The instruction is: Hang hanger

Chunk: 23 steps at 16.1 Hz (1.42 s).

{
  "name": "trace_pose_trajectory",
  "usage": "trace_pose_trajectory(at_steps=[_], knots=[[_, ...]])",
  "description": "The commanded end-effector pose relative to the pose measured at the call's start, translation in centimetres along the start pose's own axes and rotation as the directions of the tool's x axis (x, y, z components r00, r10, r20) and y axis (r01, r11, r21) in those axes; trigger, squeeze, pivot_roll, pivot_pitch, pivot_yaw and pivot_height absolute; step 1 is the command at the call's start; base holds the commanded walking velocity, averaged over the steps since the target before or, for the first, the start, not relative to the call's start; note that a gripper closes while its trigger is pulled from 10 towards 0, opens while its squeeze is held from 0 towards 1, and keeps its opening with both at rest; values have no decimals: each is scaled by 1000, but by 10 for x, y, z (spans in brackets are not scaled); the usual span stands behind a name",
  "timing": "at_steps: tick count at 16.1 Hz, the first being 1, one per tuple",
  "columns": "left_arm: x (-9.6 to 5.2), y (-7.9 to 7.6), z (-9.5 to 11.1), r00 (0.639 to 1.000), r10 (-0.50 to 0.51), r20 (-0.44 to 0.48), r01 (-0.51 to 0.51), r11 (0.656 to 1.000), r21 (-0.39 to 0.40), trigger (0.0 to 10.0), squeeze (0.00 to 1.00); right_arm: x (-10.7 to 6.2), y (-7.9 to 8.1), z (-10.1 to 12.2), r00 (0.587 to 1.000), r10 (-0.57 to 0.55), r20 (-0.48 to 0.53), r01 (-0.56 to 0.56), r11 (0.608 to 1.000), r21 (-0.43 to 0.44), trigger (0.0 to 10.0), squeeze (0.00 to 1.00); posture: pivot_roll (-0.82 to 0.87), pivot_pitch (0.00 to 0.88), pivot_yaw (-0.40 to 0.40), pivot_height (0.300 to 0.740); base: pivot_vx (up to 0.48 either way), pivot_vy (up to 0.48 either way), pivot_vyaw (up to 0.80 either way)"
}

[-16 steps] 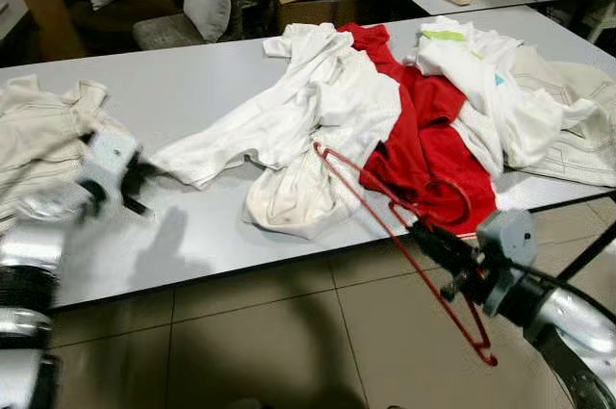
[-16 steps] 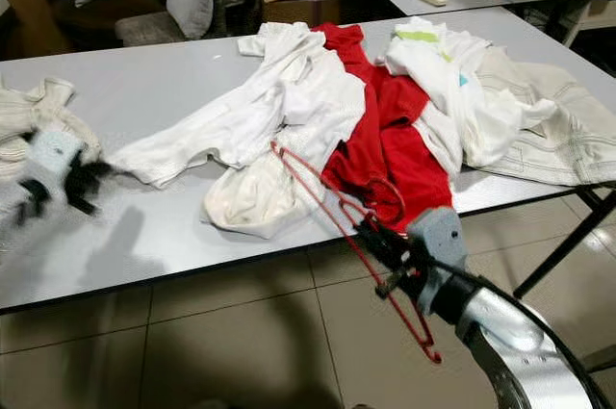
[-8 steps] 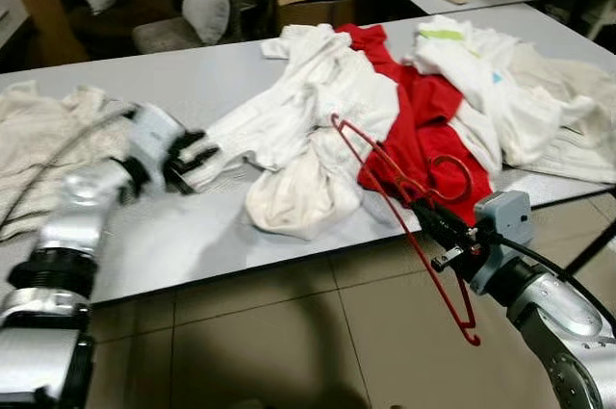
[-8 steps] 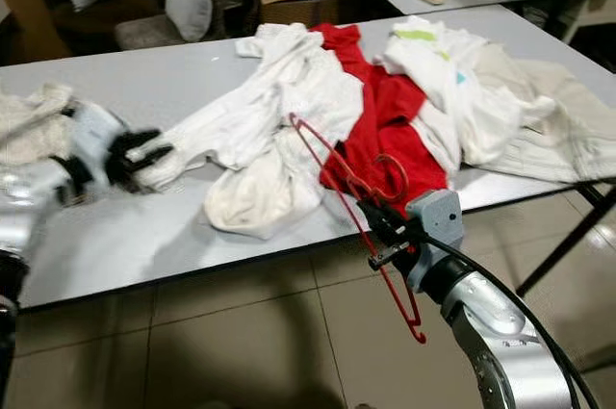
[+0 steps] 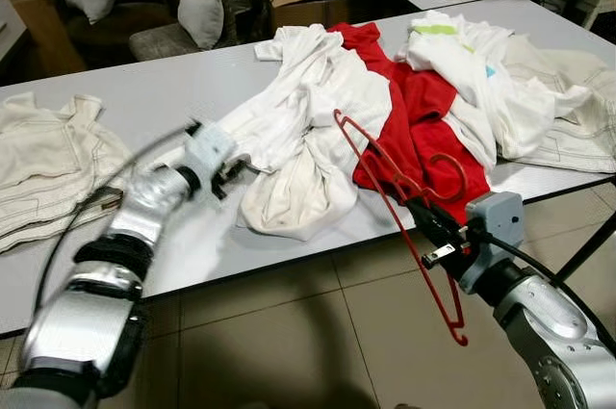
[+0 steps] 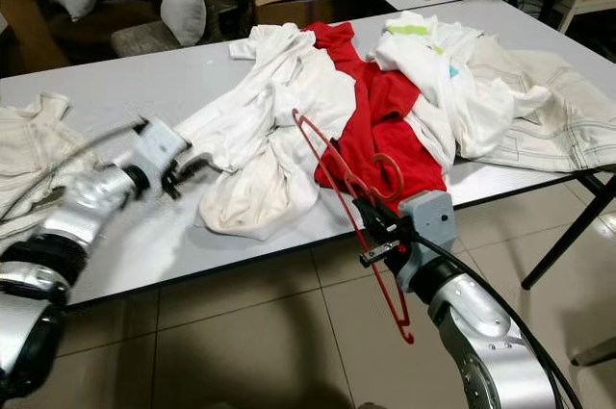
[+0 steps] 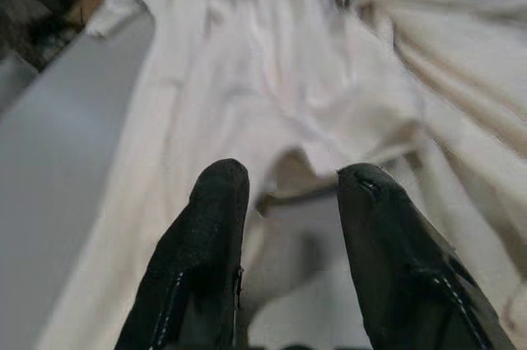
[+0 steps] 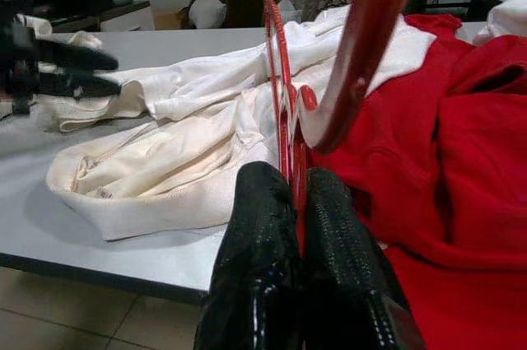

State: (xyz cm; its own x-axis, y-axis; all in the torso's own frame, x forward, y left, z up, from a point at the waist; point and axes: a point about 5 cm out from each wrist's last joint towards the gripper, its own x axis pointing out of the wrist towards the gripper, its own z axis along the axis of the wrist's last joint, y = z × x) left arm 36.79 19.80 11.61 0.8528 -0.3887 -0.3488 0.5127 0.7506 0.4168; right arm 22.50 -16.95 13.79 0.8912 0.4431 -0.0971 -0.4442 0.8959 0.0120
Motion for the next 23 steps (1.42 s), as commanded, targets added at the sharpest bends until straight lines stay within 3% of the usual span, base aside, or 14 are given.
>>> trace_pose_trajectory(at_steps=[1,4,8,13,14,16,23], knots=[[-1,6,-1,999,39,-17,-39,999,-3,10000,0,0,3,5,1000,5,9,-5,1000,-15,10000,0,-156,0,142,740,0,0,0],[-1,6,-6,999,52,-11,-53,989,-135,10000,0,-2,3,6,1000,0,4,0,1000,-21,10000,0,-164,0,137,740,0,0,0],[-9,12,-23,985,129,-117,-132,991,-13,10000,0,-1,1,7,1000,4,2,-4,1000,-28,10000,0,-158,0,123,740,0,0,0],[-1,-2,-23,986,103,-131,-110,993,-51,10000,0,5,-1,12,1000,19,13,-18,999,-41,10000,0,-174,0,114,740,0,0,0],[0,-3,-22,987,100,-129,-109,992,-67,8471,0,4,-1,12,1000,18,13,-17,999,-43,10000,0,-179,0,116,740,0,0,0],[1,-3,-22,980,135,-147,-143,989,-46,0,0,3,-2,13,1000,13,13,-12,999,-48,10000,0,-191,0,121,740,0,0,0],[-3,11,-22,951,258,-168,-265,964,-19,0,0,3,-4,15,1000,14,13,-14,998,-58,10000,0,-214,0,115,740,0,0,0]])
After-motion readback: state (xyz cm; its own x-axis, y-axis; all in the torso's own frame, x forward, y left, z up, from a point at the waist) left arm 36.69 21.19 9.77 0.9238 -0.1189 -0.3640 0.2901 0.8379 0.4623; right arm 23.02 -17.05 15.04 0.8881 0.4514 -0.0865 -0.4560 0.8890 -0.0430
